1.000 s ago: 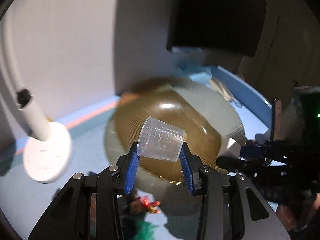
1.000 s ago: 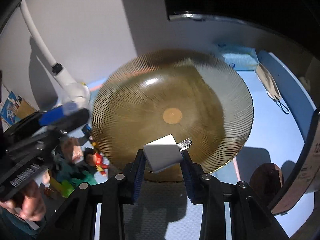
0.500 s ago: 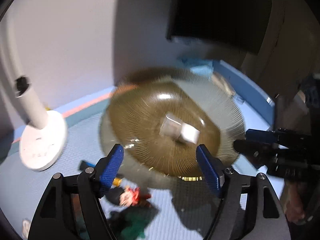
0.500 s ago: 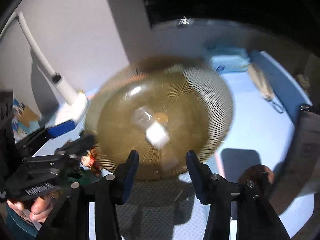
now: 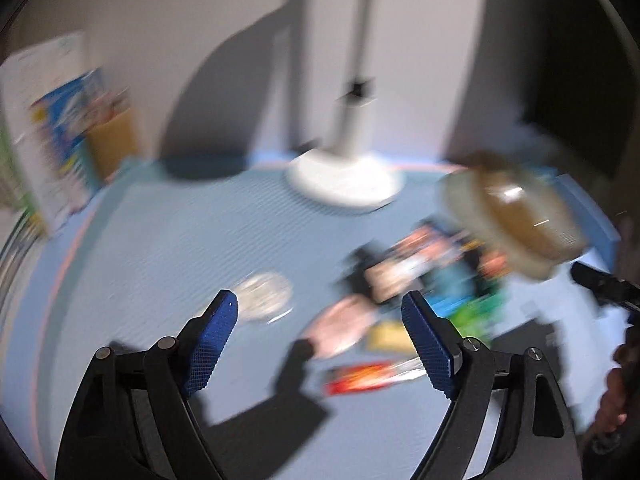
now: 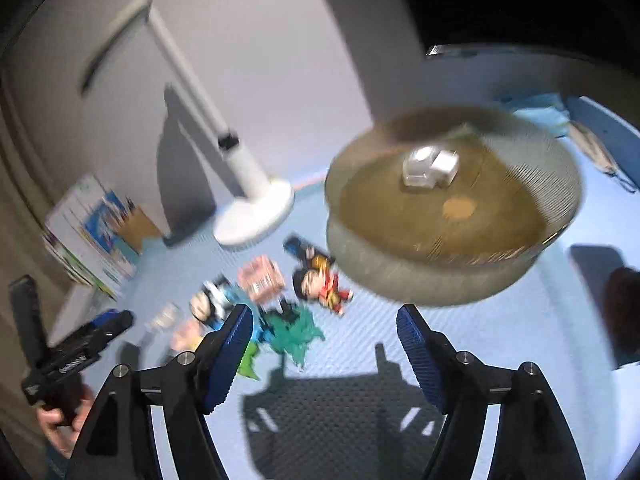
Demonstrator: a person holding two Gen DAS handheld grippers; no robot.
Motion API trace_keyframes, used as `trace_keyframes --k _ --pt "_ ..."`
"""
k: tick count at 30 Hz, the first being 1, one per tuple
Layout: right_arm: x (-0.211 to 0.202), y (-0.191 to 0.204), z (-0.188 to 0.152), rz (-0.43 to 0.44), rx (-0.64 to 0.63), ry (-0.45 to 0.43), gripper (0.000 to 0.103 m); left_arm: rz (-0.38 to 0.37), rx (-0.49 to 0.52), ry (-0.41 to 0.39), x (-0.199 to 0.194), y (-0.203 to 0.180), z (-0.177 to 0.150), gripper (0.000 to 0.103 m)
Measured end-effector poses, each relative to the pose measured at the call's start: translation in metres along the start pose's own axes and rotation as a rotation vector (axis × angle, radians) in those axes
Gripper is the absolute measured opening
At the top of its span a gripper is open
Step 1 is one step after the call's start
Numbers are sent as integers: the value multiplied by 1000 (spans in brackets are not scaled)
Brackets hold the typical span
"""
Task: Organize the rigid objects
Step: 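Grasp the clear gear tape dispenser with the left tool while the right tool grasps the teal figure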
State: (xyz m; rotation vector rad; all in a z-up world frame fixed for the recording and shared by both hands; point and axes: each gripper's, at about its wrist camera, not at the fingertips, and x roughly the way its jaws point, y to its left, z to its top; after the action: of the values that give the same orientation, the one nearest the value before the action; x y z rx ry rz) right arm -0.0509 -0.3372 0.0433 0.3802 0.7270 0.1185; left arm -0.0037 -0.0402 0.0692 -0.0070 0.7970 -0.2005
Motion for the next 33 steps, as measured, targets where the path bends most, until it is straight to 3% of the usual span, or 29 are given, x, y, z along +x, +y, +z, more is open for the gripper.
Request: trace_keyframes --k 5,7,8,13,19,22,28,33 --pt "38 4 -21 -37 -33 35 73 69 9 29 24 25 -30 83" --pt "40 7 -20 -60 -48 28 73 32 7 76 27 28 -33 83" --pt "42 8 -21 -53 -46 30 73 4 10 58 25 28 -33 83" --pt "52 6 -21 -67 -43 72 73 -16 7 51 25 29 -36 83" --pt "49 11 -22 -65 -85 57 73 -27 -83 79 25 50 -30 83" --pt "48 4 -21 -48 -38 88 73 33 1 89 25 54 -14 83" --pt "50 0 -6 -55 27 158 73 75 212 169 55 55 6 83" --pt "67 11 -3 11 32 235 73 10 251 225 79 60 7 83"
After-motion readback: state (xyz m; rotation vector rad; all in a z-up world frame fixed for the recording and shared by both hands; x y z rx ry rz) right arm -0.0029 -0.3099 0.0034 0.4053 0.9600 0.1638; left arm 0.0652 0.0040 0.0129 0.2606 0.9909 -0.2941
